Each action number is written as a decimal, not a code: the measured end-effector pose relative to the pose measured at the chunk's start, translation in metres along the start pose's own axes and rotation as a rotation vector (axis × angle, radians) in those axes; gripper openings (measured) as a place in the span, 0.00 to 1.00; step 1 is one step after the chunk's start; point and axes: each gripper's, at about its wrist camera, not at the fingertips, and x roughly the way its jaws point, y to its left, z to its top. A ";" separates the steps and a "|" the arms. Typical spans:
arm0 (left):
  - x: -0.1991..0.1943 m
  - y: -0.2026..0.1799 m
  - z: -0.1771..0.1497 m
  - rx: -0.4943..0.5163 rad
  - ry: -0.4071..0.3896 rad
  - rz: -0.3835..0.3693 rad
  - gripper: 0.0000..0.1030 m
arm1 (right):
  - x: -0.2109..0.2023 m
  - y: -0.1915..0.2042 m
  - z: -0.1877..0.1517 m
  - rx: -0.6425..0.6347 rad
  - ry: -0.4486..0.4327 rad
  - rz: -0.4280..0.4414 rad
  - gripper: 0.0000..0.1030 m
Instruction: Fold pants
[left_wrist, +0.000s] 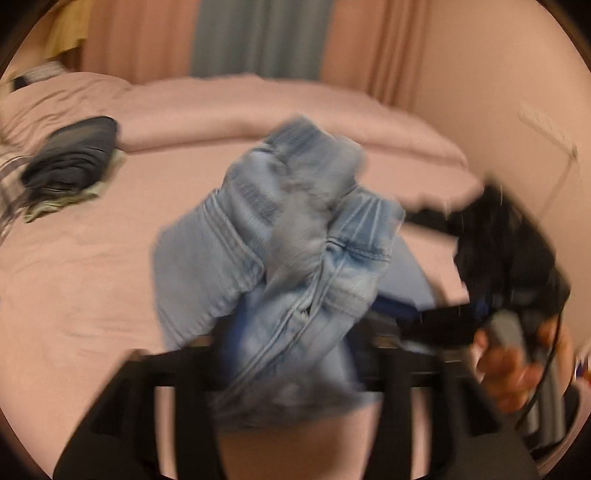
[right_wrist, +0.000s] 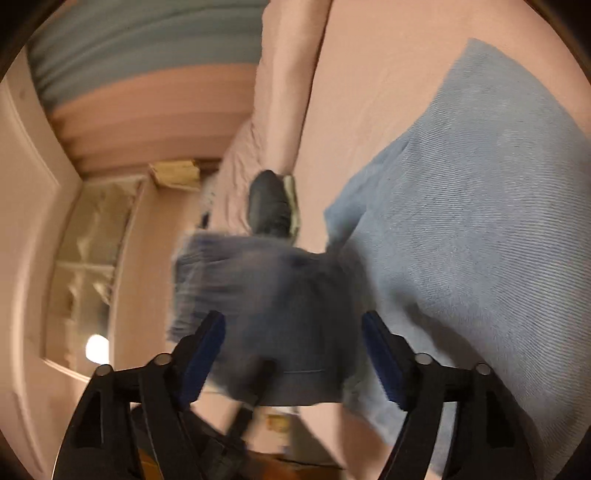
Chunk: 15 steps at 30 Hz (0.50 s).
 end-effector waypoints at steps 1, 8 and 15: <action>0.006 -0.004 -0.002 0.009 0.028 -0.007 0.87 | -0.003 -0.002 0.000 0.020 -0.005 0.002 0.77; -0.003 0.003 -0.025 0.021 0.062 -0.004 0.88 | 0.002 -0.010 0.003 0.092 -0.015 0.032 0.78; -0.021 0.052 -0.035 -0.237 0.029 -0.012 0.91 | 0.037 0.026 0.015 -0.064 -0.017 -0.293 0.76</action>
